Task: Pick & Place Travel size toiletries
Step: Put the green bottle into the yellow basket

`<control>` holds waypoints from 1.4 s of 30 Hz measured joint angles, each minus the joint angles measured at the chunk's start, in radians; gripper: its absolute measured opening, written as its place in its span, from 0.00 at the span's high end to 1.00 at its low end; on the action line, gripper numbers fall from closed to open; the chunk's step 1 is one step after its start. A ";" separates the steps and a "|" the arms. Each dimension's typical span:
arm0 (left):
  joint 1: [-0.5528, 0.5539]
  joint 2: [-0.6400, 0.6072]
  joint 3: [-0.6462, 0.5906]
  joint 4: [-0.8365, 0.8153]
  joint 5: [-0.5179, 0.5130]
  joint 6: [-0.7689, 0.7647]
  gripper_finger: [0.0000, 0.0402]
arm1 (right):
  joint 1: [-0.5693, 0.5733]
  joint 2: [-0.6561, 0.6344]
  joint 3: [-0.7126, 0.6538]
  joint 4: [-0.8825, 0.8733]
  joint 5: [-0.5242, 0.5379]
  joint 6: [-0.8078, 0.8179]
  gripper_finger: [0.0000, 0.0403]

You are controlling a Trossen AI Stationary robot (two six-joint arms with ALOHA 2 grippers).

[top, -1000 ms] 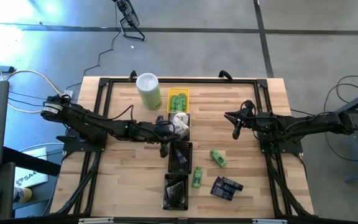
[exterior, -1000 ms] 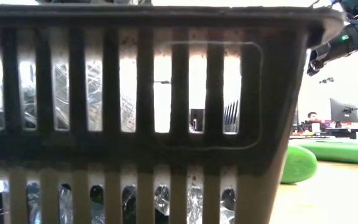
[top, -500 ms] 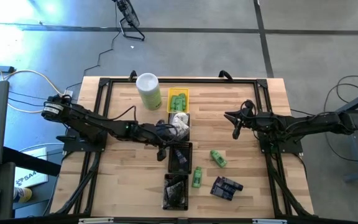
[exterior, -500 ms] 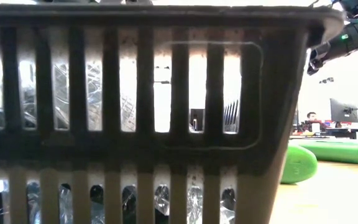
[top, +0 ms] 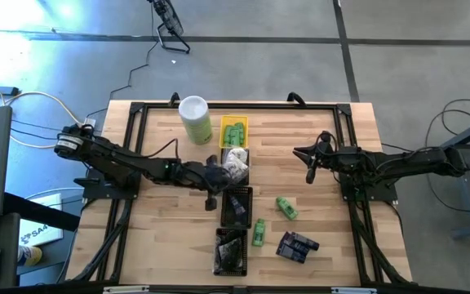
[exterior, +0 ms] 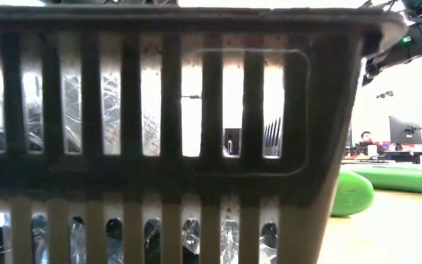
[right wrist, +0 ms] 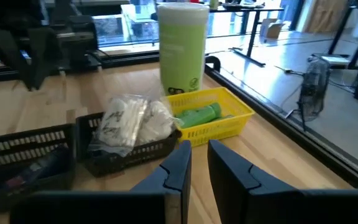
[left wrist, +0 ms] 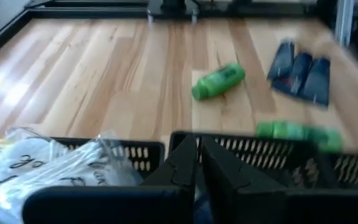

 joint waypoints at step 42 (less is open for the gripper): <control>0.000 -0.922 -0.635 -0.070 -0.005 0.166 0.94 | 0.000 0.000 0.000 0.015 -0.124 0.060 0.89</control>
